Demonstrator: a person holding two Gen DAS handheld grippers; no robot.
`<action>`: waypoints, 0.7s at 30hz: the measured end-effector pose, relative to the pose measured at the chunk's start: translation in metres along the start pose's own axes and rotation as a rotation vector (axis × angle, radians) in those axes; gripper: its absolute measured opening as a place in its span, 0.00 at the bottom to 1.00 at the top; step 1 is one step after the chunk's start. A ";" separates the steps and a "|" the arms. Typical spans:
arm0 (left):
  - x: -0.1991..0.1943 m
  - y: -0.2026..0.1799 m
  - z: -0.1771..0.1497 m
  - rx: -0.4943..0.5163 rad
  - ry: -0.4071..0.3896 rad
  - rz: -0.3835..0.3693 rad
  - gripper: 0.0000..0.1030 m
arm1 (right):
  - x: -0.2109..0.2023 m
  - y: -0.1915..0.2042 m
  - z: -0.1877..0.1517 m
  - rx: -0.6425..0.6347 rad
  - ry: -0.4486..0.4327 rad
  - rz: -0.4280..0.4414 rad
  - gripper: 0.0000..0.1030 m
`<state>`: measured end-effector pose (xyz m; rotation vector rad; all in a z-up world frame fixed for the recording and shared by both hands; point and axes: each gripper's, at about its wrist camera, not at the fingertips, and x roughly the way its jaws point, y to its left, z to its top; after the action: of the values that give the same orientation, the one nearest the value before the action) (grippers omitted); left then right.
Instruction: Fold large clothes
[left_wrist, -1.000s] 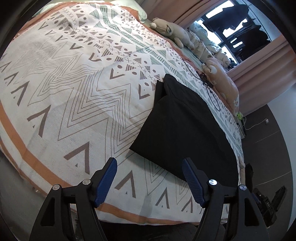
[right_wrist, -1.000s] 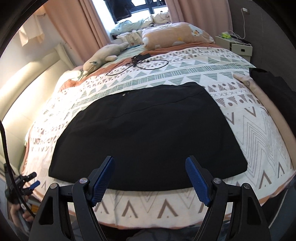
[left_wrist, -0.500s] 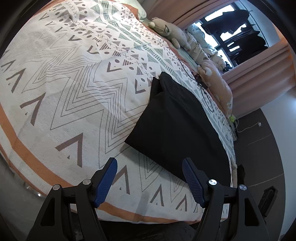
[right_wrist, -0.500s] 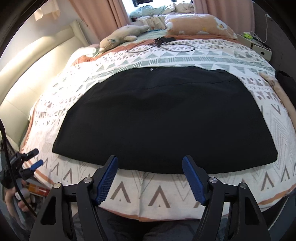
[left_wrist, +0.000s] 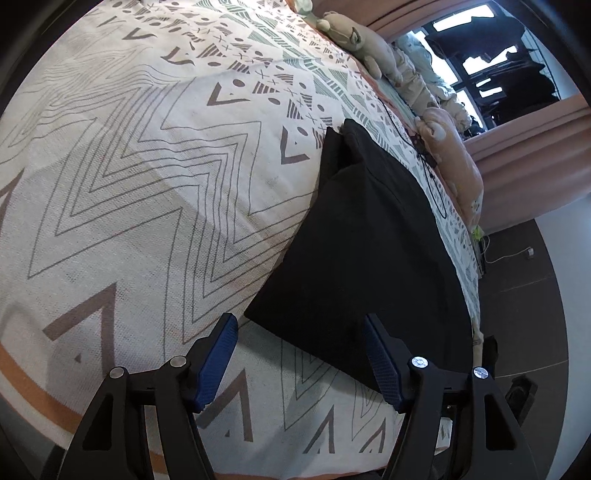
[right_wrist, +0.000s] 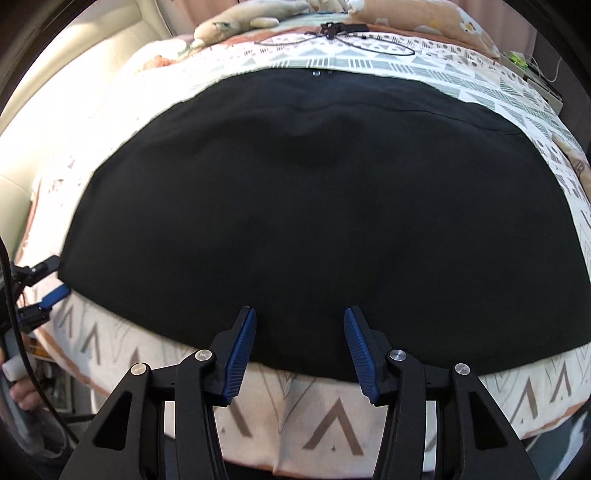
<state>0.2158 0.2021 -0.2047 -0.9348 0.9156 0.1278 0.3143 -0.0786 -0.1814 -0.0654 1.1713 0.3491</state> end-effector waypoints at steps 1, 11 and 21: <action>0.003 0.000 0.001 -0.004 0.002 -0.002 0.65 | 0.004 0.000 0.004 -0.002 0.002 -0.005 0.49; 0.018 0.000 0.016 -0.073 -0.041 0.022 0.55 | 0.032 -0.005 0.060 0.032 -0.005 -0.048 0.41; 0.019 0.002 0.014 -0.100 -0.063 0.060 0.47 | 0.057 -0.009 0.125 0.028 -0.035 -0.114 0.25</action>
<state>0.2354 0.2091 -0.2158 -0.9908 0.8859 0.2552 0.4474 -0.0447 -0.1848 -0.1010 1.1325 0.2326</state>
